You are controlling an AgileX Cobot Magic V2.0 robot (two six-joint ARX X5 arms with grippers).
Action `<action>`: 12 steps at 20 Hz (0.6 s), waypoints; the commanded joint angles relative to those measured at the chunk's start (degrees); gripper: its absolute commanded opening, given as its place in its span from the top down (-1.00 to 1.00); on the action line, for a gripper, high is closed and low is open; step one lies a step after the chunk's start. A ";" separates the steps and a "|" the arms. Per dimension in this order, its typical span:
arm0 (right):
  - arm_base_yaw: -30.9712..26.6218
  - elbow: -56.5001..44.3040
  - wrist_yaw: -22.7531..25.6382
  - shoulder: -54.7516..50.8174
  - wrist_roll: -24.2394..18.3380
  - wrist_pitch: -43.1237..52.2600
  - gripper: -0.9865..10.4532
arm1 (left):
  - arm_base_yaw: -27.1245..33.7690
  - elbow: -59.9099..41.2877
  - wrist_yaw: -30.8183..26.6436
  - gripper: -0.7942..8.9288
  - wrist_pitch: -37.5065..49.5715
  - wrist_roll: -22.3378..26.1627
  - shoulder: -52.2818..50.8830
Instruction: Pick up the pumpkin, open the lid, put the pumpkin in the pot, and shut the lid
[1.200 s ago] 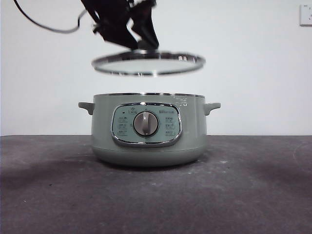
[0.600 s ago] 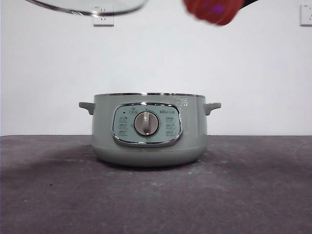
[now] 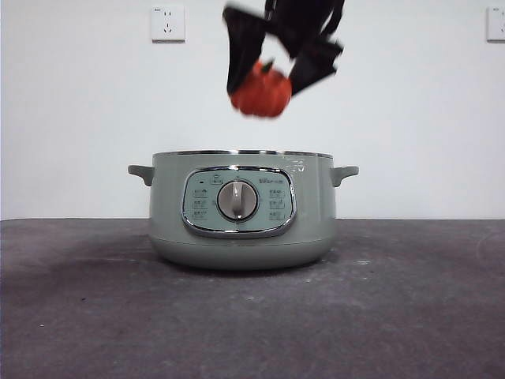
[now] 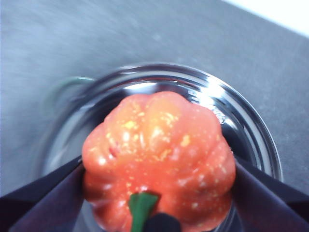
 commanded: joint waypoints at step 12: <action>0.31 2.10 -0.20 16.13 -3.30 0.42 0.85 | 0.13 1.01 0.04 0.85 -0.42 -0.11 -1.51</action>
